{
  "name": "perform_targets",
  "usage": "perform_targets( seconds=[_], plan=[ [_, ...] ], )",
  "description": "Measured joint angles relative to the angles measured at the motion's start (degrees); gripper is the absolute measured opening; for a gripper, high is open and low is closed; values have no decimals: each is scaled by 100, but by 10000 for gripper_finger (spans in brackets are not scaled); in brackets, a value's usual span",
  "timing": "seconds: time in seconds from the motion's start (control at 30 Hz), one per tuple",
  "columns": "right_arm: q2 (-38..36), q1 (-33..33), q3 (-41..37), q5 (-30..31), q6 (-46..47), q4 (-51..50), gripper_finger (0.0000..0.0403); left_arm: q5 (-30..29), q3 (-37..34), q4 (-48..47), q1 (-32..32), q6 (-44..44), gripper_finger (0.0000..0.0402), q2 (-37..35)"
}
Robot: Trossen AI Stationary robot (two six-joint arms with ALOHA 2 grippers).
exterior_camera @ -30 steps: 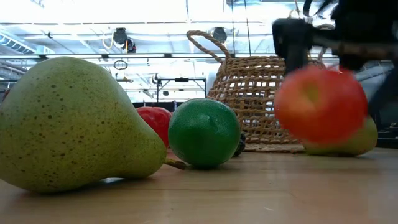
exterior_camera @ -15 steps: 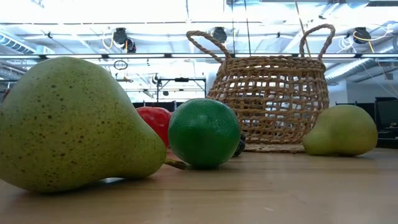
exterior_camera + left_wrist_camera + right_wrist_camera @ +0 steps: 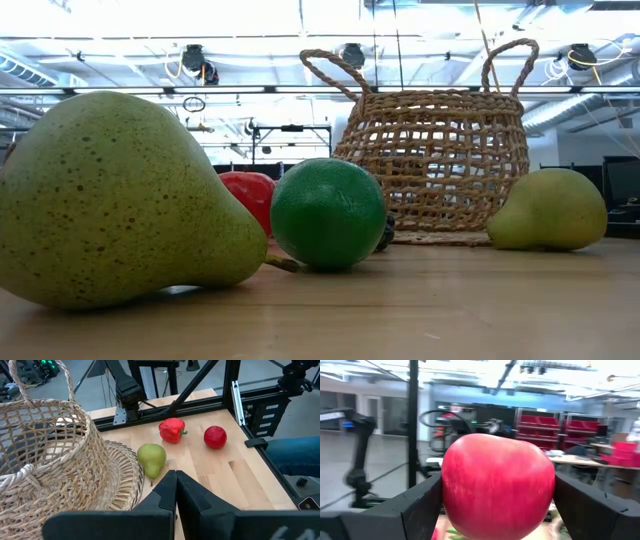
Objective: Build produce basket
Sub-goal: Put the red apple into the brown basket
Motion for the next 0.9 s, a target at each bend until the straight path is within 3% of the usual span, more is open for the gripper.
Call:
perform_targets(
  seconds=[0.33, 0.5, 0.9],
  plan=[
    [206, -34, 0, 1094, 383, -221, 336, -9, -11, 22, 192, 63, 10, 0],
    [513, -106, 208, 1164, 520, -337, 336, -4, -441, 819, 355, 289, 10, 2],
    [1462, -758, 2352, 1298, 634, -3444, 336, 43, -625, 1157, 609, 166, 10, 2]
  ],
)
